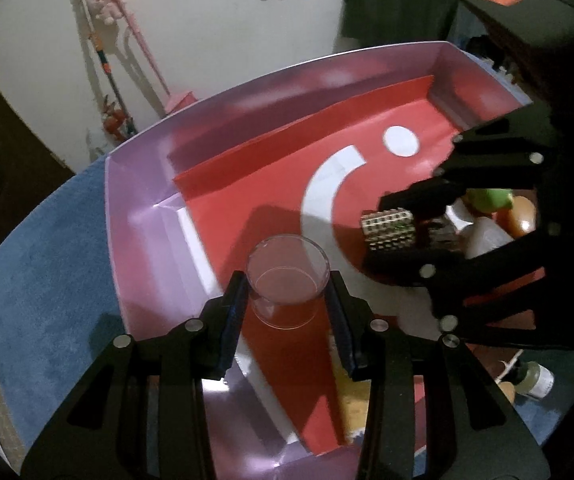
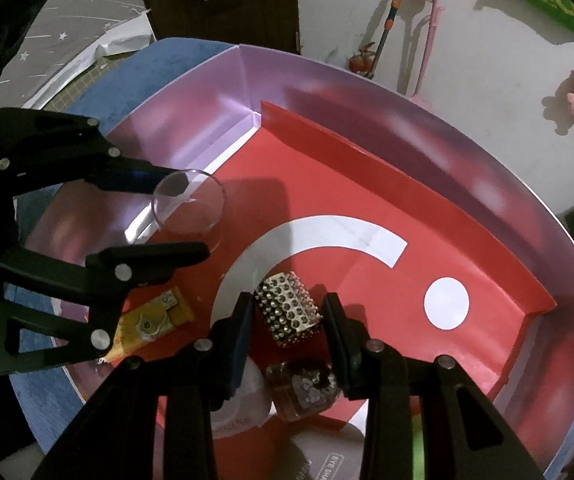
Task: Organize rigid objects
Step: 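Carry the cup and studded cylinder into the pink box with both tools, then set the cup and cylinder down in the box and open both tools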
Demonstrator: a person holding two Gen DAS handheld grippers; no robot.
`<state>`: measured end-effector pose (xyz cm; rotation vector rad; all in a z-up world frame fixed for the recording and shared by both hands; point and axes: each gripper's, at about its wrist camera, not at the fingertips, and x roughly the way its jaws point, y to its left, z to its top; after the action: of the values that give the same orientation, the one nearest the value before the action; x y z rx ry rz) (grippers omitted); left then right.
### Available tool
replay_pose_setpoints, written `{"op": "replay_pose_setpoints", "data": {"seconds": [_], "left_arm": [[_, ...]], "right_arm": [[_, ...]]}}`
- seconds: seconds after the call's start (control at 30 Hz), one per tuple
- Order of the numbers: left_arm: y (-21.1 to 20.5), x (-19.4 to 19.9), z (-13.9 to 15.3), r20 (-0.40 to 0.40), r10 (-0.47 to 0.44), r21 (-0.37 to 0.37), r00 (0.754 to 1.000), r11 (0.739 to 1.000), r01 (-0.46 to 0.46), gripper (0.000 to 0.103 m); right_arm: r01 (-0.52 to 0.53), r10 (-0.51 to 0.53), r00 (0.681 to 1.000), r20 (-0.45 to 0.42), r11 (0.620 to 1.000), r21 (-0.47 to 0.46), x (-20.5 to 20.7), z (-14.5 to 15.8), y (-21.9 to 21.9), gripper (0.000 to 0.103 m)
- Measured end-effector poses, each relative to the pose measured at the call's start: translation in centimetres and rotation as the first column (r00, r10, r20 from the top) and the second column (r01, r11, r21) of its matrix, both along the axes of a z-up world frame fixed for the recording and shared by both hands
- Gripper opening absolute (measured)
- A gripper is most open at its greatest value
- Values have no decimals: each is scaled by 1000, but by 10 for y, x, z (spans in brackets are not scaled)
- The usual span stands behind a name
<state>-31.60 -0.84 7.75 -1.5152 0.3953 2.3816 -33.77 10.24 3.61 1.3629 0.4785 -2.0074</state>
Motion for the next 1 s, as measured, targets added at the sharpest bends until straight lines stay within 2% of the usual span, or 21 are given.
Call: {"op": "replay_pose_setpoints", "data": {"seconds": [0.13, 0.23, 0.5, 0.8, 1.0], "left_arm": [[6, -1, -5, -6, -13, -44, 1000, 999, 13, 38], [4, -4, -10, 19, -13, -37, 1000, 999, 14, 38], [10, -2, -15, 23, -35, -68, 999, 997, 36, 38], [12, 1, -14, 40, -40, -62, 998, 997, 42, 38], [12, 7, -12, 34, -42, -63, 999, 997, 44, 39]], "right_arm": [[3, -3, 1000, 9, 1000, -9, -6, -1, 6, 38], [-8, 9, 1000, 23, 1000, -26, -8, -2, 6, 38], [-24, 25, 999, 34, 999, -31, -14, -3, 1, 38], [-17, 19, 999, 42, 999, -42, -16, -3, -3, 38], [-22, 23, 999, 39, 999, -36, -15, -5, -5, 46]]}}
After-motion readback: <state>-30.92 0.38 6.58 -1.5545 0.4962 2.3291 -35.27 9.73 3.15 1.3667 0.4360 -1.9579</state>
